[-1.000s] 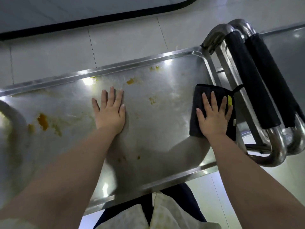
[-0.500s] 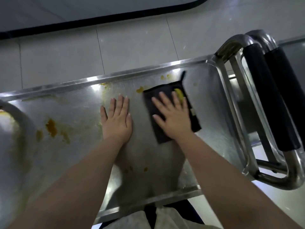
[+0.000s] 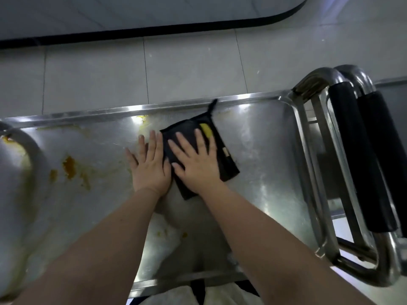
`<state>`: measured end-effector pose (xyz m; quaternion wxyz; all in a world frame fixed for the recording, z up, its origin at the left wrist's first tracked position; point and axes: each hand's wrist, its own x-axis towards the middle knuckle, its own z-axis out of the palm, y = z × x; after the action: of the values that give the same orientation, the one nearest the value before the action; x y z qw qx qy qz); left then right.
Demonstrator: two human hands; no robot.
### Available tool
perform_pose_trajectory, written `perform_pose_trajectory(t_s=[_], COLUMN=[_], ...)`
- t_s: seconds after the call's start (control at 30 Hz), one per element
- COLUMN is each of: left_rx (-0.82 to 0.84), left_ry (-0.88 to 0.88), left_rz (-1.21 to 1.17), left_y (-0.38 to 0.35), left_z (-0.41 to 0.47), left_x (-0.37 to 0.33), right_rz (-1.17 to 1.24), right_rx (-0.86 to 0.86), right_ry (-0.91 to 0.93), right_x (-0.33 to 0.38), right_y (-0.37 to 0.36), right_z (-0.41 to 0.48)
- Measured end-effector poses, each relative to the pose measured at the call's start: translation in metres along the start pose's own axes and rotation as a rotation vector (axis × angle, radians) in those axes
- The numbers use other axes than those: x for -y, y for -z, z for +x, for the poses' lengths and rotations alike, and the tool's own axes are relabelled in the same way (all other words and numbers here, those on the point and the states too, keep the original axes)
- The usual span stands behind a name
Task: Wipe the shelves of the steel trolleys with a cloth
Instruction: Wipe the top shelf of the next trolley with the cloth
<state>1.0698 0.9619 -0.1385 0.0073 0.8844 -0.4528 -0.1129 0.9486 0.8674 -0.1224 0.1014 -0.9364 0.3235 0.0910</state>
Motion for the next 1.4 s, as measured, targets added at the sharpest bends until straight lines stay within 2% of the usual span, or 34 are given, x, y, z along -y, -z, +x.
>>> perform_pose_trajectory(t_s=[0.07, 0.13, 0.23, 0.37, 0.43, 0.53, 0.6, 0.73, 0.83, 0.93, 1.03, 1.1, 1.2, 1.3, 1.4], left_rx=[0.005, 0.026, 0.050, 0.050, 0.047, 0.036, 0.030, 0.032, 0.034, 0.039, 0.043, 0.043, 0.047, 0.046, 0.040], left_ry=[0.044, 0.064, 0.054, 0.041, 0.035, 0.037, 0.042, 0.072, 0.077, 0.060, 0.045, 0.039, 0.035, 0.035, 0.031], left_rz=[0.009, -0.008, 0.015, 0.038, 0.033, 0.035, 0.034, 0.025, 0.029, 0.017, 0.016, 0.018, 0.010, 0.005, 0.023], left_y=[0.000, 0.000, 0.000, -0.002, -0.003, -0.003, -0.003, -0.003, -0.001, 0.000, 0.001, 0.001, 0.001, 0.000, 0.001], left_z=[0.000, 0.003, 0.007, 0.008, 0.008, 0.010, 0.011, 0.013, 0.014, 0.016, 0.018, 0.019, 0.023, 0.026, 0.026], left_x=[0.001, 0.001, 0.000, -0.004, -0.005, -0.003, -0.001, 0.002, 0.003, -0.001, -0.003, -0.007, -0.013, -0.014, -0.012], right_rz=[0.025, 0.051, 0.037, 0.023, 0.020, 0.067, 0.057, 0.011, 0.010, 0.022, -0.023, -0.018, -0.001, 0.012, -0.020], right_rx=[0.000, -0.052, -0.111, -0.062, -0.058, -0.104, -0.099, -0.023, 0.017, -0.065, -0.122, -0.098, -0.052, -0.100, -0.106], right_ry=[0.108, 0.093, -0.184, -0.574, -0.686, -0.814, -0.675, -0.088, 0.102, 0.020, -0.270, -0.502, -0.714, -0.745, -0.510], right_x=[-0.007, -0.042, -0.125, -0.213, -0.210, -0.157, -0.104, 0.003, 0.003, -0.056, -0.149, -0.203, -0.220, -0.178, -0.110], right_y=[-0.001, 0.000, 0.006, 0.020, 0.020, 0.022, 0.022, 0.013, 0.011, 0.014, 0.021, 0.027, 0.028, 0.028, 0.023], right_z=[0.004, 0.006, 0.004, -0.004, 0.000, 0.028, 0.051, 0.069, 0.073, 0.073, 0.055, 0.035, 0.024, 0.038, 0.055])
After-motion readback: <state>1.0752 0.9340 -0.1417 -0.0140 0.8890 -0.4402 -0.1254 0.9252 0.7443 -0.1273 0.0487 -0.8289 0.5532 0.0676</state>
